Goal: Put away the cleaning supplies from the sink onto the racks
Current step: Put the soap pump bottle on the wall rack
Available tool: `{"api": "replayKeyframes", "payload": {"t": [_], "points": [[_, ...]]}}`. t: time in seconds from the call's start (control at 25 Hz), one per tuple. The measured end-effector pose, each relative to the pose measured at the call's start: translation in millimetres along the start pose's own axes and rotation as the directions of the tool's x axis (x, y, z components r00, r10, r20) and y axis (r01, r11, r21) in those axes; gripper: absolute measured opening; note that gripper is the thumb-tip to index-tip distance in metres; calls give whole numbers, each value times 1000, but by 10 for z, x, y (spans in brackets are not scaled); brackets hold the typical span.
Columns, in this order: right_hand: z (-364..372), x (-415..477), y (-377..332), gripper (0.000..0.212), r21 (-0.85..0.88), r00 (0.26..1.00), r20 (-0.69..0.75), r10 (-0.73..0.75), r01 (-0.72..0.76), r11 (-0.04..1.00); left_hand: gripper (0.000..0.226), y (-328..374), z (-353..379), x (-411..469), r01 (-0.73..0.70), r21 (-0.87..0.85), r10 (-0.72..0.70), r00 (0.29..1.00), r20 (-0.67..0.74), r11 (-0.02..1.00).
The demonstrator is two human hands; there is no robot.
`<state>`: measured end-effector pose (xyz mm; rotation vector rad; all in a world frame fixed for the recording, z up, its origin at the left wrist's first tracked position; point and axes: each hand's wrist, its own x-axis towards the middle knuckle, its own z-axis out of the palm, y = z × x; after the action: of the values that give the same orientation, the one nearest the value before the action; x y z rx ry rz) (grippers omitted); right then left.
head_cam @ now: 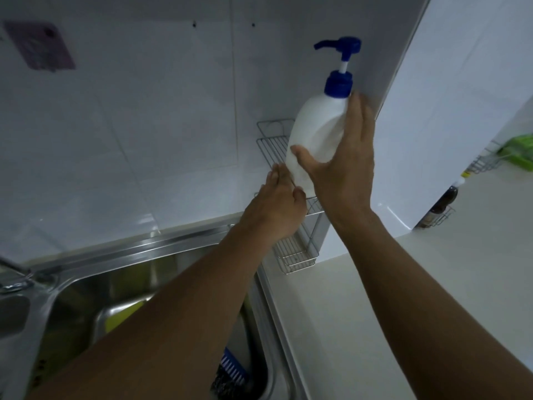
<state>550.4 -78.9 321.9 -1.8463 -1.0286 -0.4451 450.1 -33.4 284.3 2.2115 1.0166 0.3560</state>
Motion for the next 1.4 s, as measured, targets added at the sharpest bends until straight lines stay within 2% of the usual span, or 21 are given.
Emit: {"api": "replayKeyframes", "payload": {"t": [0.08, 0.24, 0.44, 0.56, 0.68, 0.88, 1.0, 1.08, 1.2, 1.32, 1.4], "points": [[62, -24, 26, 110, -18, 999, 43, -7, 8, 1000, 67, 17, -12, 23, 0, 9, 0, 1000, -5, 1000], [233, 103, 32, 108, 29, 997, 76, -12, 10, 1000, 66, 32, -58, 100, 4, 3, -4, 1000, -24, 1000], [612, 454, 19, 107, 160, 978, 206, -20, -13, 987, 63, 27, -57, 140, 17, 80, -14, 999, -38, 997], [822, 693, -8, 106, 161, 959, 283, -26, -21, 987, 65, -37, -31, 210, 5, 165, 1, 999, -36, 986], [946, 823, -13, 107, 196, 954, 298, -30, -31, 980, 64, -56, -38, 256, 13, 136, -6, 999, -50, 991], [1096, 846, -37, 111, 159, 954, 300, -10, -39, 986, 65, -62, -110, 229, 12, 224, -10, 1000, -11, 974], [1144, 748, -40, 113, 26, 966, 256, -27, 21, 999, 67, -157, -222, 80, -27, 275, 16, 999, 43, 961], [1148, 628, 28, 104, -42, 969, 236, -66, 78, 996, 66, -319, -278, -43, -38, 303, 24, 998, 49, 952], [1070, 532, 33, 78, 42, 966, 239, -102, 94, 995, 65, -666, -367, -236, -7, 319, -5, 999, 36, 948], [904, 437, -218, 76, -10, 946, 260, -192, 202, 979, 64, -1069, -456, -431, 45, 343, -63, 997, 43, 938], [865, 180, -459, 74, 51, 915, 259, -309, 306, 951, 64, -1391, -483, -608, 109, 337, -132, 990, 46, 935]]}}
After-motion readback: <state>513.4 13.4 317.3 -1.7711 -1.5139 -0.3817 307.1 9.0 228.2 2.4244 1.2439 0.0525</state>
